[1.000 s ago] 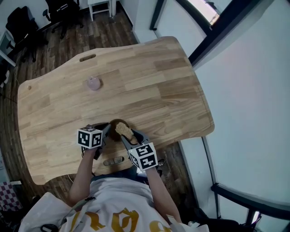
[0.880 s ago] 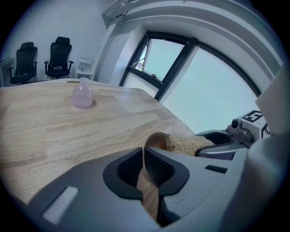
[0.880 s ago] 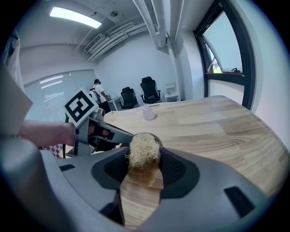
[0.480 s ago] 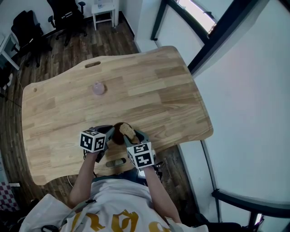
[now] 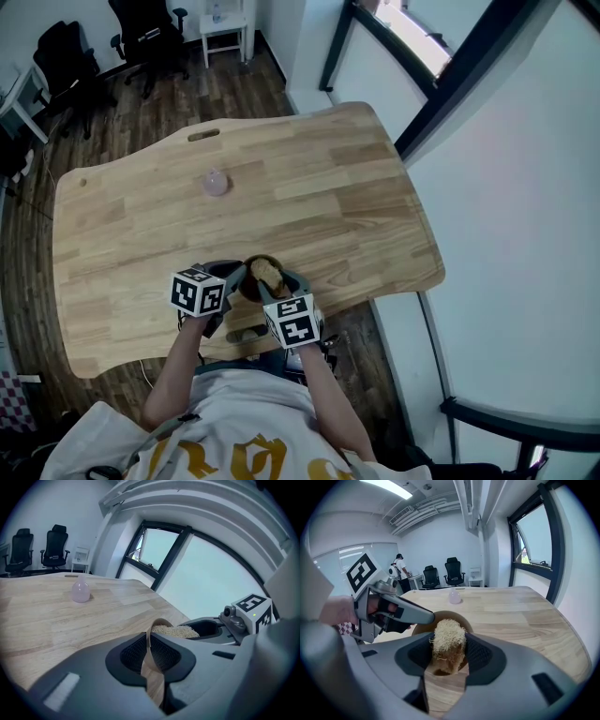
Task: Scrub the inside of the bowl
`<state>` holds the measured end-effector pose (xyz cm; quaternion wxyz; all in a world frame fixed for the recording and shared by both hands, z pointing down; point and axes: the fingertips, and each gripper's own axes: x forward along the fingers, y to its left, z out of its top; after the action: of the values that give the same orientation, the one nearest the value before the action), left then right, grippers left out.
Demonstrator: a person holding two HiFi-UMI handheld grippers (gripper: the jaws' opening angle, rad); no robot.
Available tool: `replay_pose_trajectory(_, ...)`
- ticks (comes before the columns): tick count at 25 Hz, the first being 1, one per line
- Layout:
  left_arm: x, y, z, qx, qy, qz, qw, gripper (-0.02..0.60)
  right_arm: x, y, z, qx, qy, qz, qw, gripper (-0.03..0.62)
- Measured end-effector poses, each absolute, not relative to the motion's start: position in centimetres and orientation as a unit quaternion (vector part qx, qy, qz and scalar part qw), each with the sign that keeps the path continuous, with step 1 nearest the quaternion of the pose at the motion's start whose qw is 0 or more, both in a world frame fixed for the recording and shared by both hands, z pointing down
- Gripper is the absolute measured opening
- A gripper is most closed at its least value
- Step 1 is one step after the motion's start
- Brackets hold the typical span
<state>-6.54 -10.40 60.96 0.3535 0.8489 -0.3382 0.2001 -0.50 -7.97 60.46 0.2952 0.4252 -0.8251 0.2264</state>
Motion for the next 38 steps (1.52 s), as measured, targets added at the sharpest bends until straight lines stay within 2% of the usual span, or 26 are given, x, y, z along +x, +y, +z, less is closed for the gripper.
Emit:
replay_pose_trajectory(18,-8.5,-11.2,58.8,0.830,-0.378,0.177,0.370,0.020,-3.6,-8.9,58.4,0.343,-0.866,0.219,0.291,0.184)
replay_pose_trajectory(38,-6.1,-12.4,58.9,0.806,-0.433,0.185,0.358,0.020,-2.2,-8.8,58.9,0.233,-0.906,0.173,0.308,0.184)
